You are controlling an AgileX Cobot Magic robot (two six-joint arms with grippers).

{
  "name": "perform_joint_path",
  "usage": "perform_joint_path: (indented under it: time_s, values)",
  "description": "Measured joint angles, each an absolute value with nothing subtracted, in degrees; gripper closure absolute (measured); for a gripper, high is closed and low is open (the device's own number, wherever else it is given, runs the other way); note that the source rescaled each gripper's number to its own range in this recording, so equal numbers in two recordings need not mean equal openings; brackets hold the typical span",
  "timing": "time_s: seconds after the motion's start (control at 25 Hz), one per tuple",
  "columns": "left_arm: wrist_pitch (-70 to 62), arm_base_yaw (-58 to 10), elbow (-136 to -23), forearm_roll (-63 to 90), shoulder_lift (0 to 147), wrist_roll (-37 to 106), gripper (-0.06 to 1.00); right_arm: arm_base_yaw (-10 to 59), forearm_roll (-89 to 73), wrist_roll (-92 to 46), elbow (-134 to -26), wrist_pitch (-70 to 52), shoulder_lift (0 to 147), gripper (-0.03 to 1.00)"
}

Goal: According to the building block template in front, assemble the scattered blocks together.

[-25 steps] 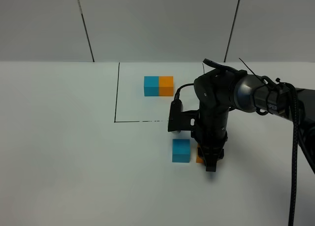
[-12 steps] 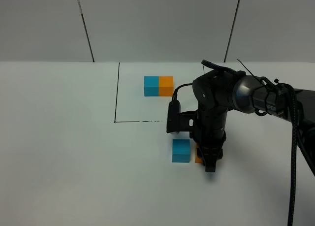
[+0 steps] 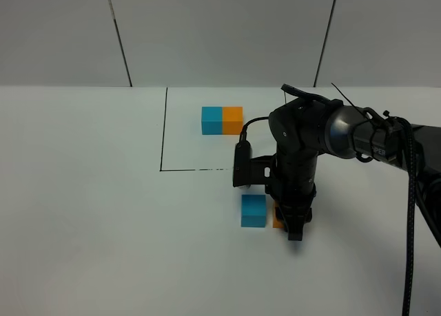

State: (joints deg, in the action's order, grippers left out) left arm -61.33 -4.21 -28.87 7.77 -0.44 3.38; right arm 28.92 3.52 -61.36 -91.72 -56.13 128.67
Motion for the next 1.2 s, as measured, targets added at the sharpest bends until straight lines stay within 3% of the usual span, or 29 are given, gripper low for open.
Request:
perform_joint_path:
  time_s: [1.2]
  values:
    - [-61.3, -4.2, -28.9, 7.8, -0.4, 3.4, 0.29, 30.2, 4.1, -61.4, -92.7, -55.8, 129.4, 0.97]
